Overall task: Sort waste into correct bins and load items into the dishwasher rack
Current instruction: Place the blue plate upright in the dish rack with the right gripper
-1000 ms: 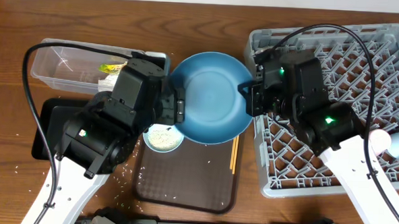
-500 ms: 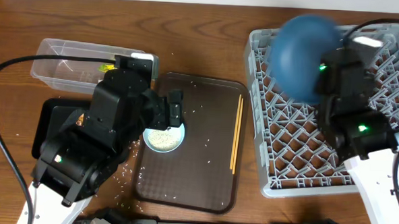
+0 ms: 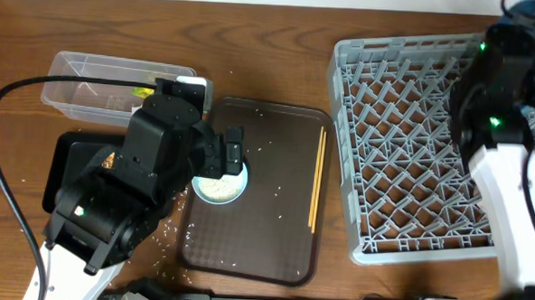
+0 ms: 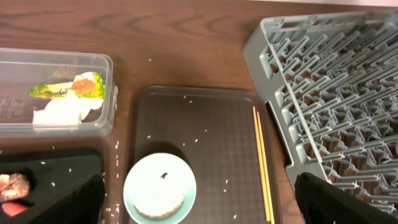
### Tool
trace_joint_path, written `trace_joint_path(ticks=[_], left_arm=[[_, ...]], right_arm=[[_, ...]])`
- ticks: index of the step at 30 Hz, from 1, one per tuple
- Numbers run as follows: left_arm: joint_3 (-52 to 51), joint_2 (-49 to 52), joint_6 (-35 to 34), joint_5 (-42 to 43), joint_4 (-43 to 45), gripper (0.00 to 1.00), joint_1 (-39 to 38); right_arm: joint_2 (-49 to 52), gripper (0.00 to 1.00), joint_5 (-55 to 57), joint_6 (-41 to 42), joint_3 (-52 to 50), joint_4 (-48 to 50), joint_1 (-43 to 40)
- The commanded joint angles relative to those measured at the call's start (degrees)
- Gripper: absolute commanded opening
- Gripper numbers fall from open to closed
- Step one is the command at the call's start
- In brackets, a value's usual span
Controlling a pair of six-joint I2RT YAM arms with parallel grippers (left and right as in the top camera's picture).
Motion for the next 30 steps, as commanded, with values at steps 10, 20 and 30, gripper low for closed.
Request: trace_joint_path(ticks=[10,20,30], left_arm=[[0.9,0.0,0.5,0.0,-0.2,0.98,-0.1],[0.9,0.0,0.6,0.0,-0.3,0.98,-0.1],[0.9,0.0,0.6,-0.1,-0.9,0.98,-0.1]], right_arm=[[9.6,0.01,1.4,-22.0,0.2,9.7,-0.6],[14.9,0.08,0.5,-22.0,0.2,9.7,0.7],[15.9,0.49,-3.4,-21.9,0.2,6.1,2.3]])
